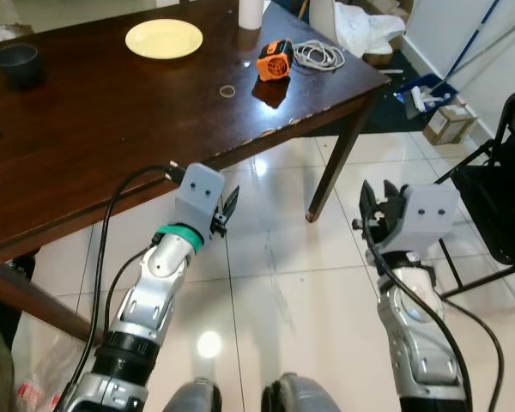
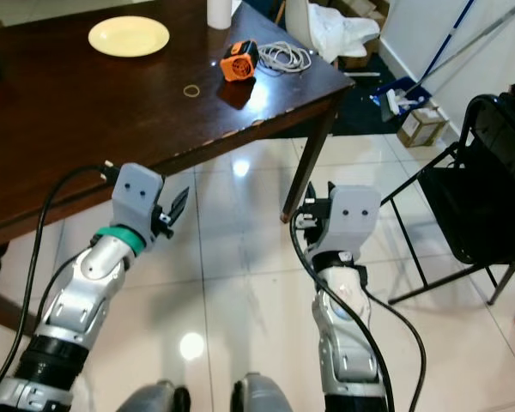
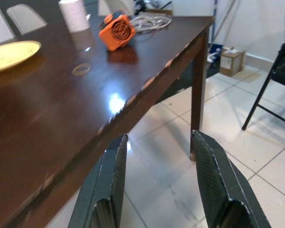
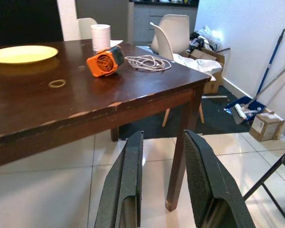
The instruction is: Setting the table
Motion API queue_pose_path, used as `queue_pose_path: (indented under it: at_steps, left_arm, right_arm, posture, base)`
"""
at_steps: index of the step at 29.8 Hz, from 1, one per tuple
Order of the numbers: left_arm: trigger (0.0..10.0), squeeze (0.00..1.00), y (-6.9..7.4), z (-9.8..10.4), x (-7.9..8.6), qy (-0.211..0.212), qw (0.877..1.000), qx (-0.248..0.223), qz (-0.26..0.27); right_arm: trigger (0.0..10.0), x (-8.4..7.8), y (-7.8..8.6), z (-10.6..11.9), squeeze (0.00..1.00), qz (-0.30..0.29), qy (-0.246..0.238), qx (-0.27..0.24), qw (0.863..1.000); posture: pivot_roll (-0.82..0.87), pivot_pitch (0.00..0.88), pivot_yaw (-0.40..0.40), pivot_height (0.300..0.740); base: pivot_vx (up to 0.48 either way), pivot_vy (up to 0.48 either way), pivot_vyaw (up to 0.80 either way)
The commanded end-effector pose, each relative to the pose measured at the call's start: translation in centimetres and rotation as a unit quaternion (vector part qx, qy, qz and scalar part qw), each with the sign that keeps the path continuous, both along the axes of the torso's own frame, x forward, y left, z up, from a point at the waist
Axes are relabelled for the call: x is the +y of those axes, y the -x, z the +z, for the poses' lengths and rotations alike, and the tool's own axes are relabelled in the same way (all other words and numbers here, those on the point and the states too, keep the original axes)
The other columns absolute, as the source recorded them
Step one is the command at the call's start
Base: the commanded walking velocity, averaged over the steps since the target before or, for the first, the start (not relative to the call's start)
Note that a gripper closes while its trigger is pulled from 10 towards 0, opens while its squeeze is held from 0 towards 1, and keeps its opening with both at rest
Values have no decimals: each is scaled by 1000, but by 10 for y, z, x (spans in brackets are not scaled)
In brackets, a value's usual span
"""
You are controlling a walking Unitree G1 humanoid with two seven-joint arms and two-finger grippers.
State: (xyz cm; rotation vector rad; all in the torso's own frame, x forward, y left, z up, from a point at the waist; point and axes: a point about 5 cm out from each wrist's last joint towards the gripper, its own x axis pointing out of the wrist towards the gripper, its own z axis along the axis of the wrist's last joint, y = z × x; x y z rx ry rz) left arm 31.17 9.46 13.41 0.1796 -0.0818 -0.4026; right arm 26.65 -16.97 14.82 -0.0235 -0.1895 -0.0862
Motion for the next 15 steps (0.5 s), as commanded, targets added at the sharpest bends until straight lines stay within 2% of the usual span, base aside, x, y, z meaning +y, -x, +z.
queue_pose_path:
  at_steps: [1, 15]
  left_arm:
    - [10000, 0, 1, -1, -4, -5, 1000, 2, -7]
    - [10000, 0, 0, -1, -6, -3, 1000, 4, -9]
  right_arm:
    - [10000, -5, 2, -3, 0, -11, 5, 5, 1000]
    - [10000, -5, 3, -3, 0, -15, 2, 5, 1000]
  posture:
    - [-37, 0, 36, 740]
    - [-37, 0, 38, 740]
  base:
    - [469, 0, 0]
    - [475, 0, 0]
